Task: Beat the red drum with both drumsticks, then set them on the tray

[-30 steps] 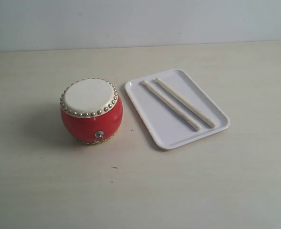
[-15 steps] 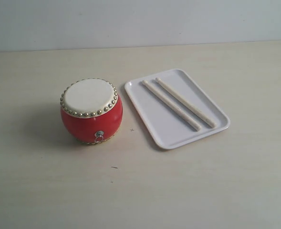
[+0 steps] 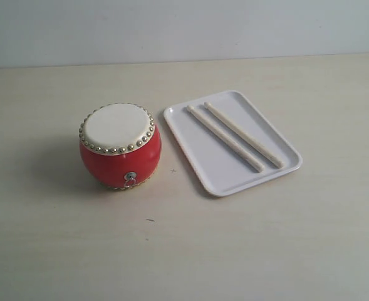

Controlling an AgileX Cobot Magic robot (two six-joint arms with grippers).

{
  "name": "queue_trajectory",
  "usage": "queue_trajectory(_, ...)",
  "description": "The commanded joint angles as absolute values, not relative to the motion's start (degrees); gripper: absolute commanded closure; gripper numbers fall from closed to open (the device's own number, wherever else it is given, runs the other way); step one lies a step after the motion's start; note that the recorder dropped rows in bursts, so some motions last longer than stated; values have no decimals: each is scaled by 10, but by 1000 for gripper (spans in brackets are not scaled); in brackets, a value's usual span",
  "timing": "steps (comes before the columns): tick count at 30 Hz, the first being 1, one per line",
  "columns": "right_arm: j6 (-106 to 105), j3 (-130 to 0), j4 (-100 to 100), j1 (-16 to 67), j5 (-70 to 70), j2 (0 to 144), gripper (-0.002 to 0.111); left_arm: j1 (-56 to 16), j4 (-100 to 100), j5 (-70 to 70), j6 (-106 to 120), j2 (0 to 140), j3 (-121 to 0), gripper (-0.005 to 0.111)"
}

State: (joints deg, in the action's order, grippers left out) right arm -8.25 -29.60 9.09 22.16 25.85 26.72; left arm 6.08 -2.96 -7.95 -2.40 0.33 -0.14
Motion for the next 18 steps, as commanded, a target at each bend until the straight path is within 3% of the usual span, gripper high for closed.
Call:
queue_trajectory(1, -83, -292, 90, 220, 256, 265, 108, 62, -34, -73, -28, 0, 0, 107)
queue_trajectory(9, -83, -272, 106, 153, 229, 163, 108, 62, -34, -73, -28, 0, 0, 107)
queue_trajectory(12, -73, -178, 121, 69, 124, 71, 108, 62, -34, -73, -28, 0, 0, 107)
queue_trajectory(18, -74, -63, 151, 37, 57, 44, 108, 62, -34, -73, -28, 0, 0, 107)
